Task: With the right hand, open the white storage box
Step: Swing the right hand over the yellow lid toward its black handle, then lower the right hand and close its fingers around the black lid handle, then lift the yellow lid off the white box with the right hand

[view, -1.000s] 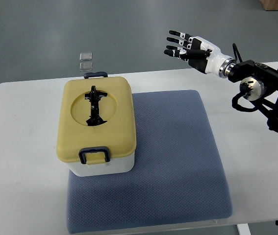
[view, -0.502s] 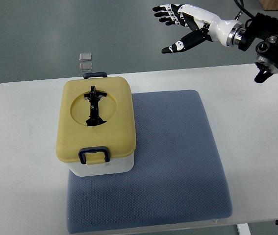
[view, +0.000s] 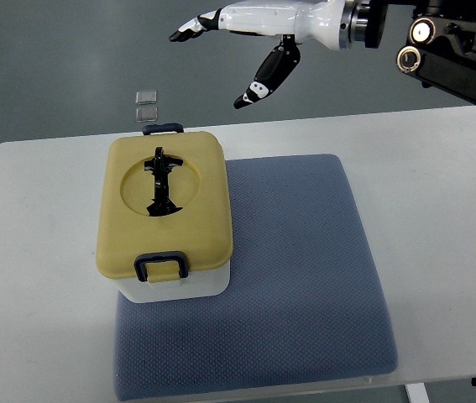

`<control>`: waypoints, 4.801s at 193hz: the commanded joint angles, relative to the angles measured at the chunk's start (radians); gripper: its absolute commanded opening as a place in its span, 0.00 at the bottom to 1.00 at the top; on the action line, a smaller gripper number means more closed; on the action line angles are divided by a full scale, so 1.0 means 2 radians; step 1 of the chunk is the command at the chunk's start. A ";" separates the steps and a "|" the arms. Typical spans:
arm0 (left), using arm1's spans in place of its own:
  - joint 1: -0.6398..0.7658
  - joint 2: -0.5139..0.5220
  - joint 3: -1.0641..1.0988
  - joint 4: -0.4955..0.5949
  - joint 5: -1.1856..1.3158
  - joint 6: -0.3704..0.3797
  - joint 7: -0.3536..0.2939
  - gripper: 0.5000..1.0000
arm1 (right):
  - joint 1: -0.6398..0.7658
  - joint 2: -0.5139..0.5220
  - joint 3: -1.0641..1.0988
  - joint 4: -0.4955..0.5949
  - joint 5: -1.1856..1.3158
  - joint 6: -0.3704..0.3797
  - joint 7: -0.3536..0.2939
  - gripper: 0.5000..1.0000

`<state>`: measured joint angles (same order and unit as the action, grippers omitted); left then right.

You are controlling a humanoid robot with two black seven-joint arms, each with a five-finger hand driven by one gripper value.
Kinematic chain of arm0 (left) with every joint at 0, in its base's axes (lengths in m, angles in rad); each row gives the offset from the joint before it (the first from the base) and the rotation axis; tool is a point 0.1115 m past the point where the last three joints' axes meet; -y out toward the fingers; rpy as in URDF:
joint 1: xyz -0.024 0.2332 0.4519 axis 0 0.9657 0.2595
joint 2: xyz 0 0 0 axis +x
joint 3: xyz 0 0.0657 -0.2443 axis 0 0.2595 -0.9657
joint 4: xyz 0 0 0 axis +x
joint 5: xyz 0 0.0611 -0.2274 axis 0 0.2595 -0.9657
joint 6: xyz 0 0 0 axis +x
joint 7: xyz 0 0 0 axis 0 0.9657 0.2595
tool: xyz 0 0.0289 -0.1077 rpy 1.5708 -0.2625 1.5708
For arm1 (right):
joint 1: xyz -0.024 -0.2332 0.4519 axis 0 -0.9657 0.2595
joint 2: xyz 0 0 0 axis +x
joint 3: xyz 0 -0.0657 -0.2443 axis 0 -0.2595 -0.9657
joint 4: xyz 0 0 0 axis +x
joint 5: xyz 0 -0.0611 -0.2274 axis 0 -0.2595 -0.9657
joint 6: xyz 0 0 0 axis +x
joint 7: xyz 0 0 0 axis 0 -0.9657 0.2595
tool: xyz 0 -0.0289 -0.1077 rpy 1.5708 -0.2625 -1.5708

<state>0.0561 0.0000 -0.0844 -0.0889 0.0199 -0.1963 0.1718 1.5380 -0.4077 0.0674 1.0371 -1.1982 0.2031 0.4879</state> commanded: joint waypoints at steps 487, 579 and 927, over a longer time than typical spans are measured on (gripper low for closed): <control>0.000 0.000 0.000 0.000 0.000 0.000 0.000 1.00 | 0.049 0.168 -0.144 -0.045 -0.145 -0.059 0.010 0.75; 0.000 0.000 0.000 0.000 0.000 0.000 0.000 1.00 | 0.042 0.170 -0.143 -0.059 -0.154 -0.070 0.010 0.73; 0.000 0.000 0.000 0.000 0.000 0.000 0.000 1.00 | 0.018 -0.096 -0.084 -0.055 -0.116 -0.075 0.062 0.00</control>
<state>0.0564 0.0000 -0.0844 -0.0890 0.0199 -0.1964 0.1718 1.6005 -0.5280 -0.0995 0.9281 -1.4324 0.0578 0.6108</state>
